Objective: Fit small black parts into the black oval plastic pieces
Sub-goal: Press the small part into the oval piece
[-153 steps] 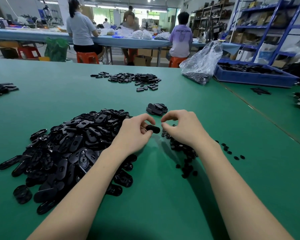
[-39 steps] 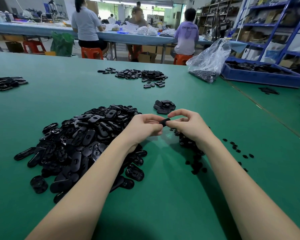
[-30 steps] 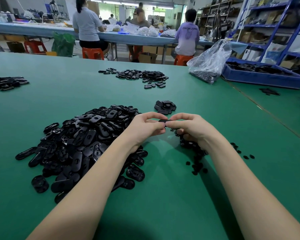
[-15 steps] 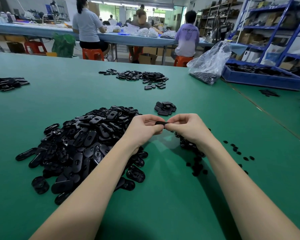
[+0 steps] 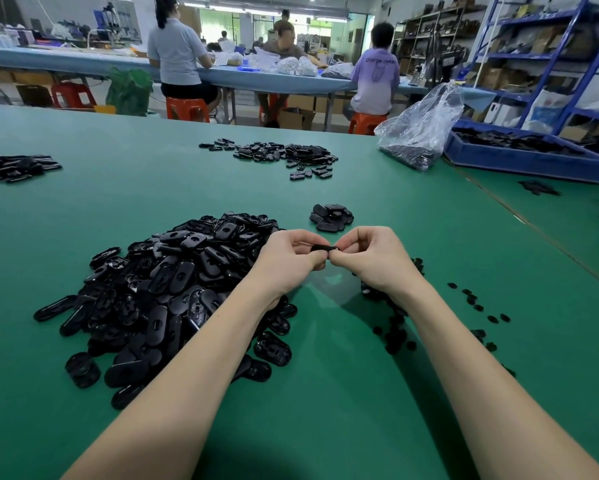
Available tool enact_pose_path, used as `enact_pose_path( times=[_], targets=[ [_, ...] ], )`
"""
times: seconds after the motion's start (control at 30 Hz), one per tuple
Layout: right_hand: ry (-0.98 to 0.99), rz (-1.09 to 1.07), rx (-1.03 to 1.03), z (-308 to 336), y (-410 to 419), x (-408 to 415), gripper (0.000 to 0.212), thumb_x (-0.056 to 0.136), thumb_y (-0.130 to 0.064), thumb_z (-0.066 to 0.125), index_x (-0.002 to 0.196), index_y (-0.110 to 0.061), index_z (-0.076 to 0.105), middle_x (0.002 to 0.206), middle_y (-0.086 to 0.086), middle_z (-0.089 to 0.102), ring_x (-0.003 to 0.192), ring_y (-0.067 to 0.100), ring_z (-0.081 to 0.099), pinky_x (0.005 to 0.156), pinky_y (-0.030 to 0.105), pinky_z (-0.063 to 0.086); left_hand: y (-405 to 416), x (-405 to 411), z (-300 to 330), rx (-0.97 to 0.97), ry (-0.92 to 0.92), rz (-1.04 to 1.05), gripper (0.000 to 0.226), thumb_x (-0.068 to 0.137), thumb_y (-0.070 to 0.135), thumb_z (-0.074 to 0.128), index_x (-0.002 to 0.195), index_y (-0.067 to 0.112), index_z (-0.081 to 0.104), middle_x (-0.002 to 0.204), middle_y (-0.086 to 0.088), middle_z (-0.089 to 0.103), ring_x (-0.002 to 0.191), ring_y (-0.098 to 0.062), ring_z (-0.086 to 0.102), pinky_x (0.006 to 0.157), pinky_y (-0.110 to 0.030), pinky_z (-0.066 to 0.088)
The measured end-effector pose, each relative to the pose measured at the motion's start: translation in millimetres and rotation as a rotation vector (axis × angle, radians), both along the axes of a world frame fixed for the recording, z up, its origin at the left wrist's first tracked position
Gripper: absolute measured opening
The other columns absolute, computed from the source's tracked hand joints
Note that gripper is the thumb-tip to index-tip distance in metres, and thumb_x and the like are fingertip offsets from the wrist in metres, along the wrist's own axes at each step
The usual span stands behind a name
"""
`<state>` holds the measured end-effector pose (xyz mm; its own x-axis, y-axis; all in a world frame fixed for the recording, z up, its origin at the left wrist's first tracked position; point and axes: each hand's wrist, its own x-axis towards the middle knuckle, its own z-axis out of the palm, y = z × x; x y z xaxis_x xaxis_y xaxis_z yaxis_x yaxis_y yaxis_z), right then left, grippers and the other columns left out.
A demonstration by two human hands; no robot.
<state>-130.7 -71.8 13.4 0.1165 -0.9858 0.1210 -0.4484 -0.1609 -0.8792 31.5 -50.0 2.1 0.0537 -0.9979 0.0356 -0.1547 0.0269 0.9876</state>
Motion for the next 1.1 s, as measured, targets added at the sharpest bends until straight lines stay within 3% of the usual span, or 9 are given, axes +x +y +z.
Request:
enact_pose_path(
  times=[0.1,0.2,0.4,0.5,0.57,0.67,0.77,0.97,1.1],
  targets=[
    [0.042,-0.037,-0.054,-1.4,0.7,2.2,0.015,0.07,-0.031,0.08,0.074,-0.023,0.068,0.056,-0.016,0.063,0.048,-0.001,0.051,0.053,0.021,0.043,0.1,-2.0,-1.0,-0.039,-0.051,0.032,0.014,0.086,0.011,0.076,0.086,0.025,0.074,0.08,-0.005,0.077,0.084,-0.019,0.075,0.095,-0.04,0.057],
    [-0.038,0.007,-0.049,1.9,-2.3,-4.1,0.01,0.081,-0.02,0.08,0.082,-0.022,0.07,0.061,-0.014,0.064,0.053,0.003,0.053,0.056,0.018,0.044,0.9,-0.8,1.1,-0.124,-0.07,0.016,0.017,0.086,0.009,0.074,0.091,0.025,0.073,0.085,-0.005,0.077,0.083,-0.021,0.075,0.091,-0.037,0.059],
    [-0.057,0.014,0.028,4.6,-2.7,-14.8,0.006,0.087,-0.022,0.077,0.091,-0.023,0.074,0.059,-0.013,0.064,0.047,0.001,0.051,0.046,0.009,0.037,3.5,-1.1,-0.6,-0.244,-0.365,0.023,0.021,0.086,0.012,0.072,0.1,0.027,0.072,0.095,0.016,0.07,0.073,-0.002,0.065,0.068,-0.001,0.042],
    [0.028,-0.037,-0.024,4.7,-4.4,-16.4,0.001,0.086,-0.026,0.074,0.085,-0.026,0.074,0.061,-0.01,0.067,0.052,0.002,0.055,0.048,0.009,0.04,3.0,-1.4,-3.4,-0.28,-0.49,0.036,0.019,0.086,0.018,0.073,0.101,0.03,0.071,0.099,0.016,0.066,0.077,-0.008,0.063,0.072,-0.003,0.039],
    [0.077,-0.077,-0.062,4.3,-6.5,-19.9,0.003,0.085,-0.027,0.072,0.082,-0.028,0.073,0.064,-0.011,0.071,0.054,-0.001,0.057,0.05,0.008,0.04,-0.8,-1.3,-4.0,-0.289,-0.533,0.068,0.019,0.086,0.021,0.073,0.1,0.033,0.071,0.098,0.017,0.065,0.076,-0.007,0.062,0.075,-0.012,0.043],
    [0.127,-0.131,-0.077,3.3,-10.2,-28.1,0.004,0.084,-0.029,0.071,0.081,-0.028,0.073,0.064,-0.018,0.07,0.053,-0.006,0.056,0.054,0.016,0.042,-10.7,-3.3,-3.3,-0.257,-0.528,0.123,0.018,0.084,0.024,0.073,0.098,0.035,0.073,0.094,0.02,0.069,0.071,-0.006,0.063,0.078,-0.026,0.053],
    [0.121,-0.17,-0.087,2.1,-13.9,-35.7,0.005,0.084,-0.03,0.072,0.079,-0.029,0.074,0.065,-0.018,0.071,0.054,-0.007,0.057,0.055,0.017,0.04,-28.6,-9.7,0.7,-0.238,-0.532,0.187,0.017,0.084,0.026,0.072,0.099,0.034,0.071,0.097,0.017,0.07,0.079,-0.012,0.065,0.083,-0.032,0.055],
    [0.092,-0.163,-0.109,-1.3,-16.1,-37.7,0.008,0.084,-0.026,0.071,0.077,-0.028,0.073,0.062,-0.021,0.068,0.052,-0.008,0.055,0.05,0.005,0.038,-91.3,-27.6,19.6,-0.144,-0.579,0.309,0.017,0.09,0.026,0.065,0.106,0.034,0.063,0.104,0.008,0.07,0.099,-0.019,0.064,0.072,-0.029,0.042],
    [0.102,-0.152,-0.108,-4.8,-18.8,-37.7,0.008,0.085,-0.026,0.071,0.077,-0.027,0.073,0.059,-0.022,0.065,0.051,-0.006,0.054,0.053,0.014,0.04,-126.4,-34.1,26.0,-0.073,-0.68,0.315,0.02,0.091,0.027,0.065,0.111,0.031,0.067,0.114,0.004,0.068,0.106,-0.02,0.062,0.08,-0.029,0.044]
  ],
)
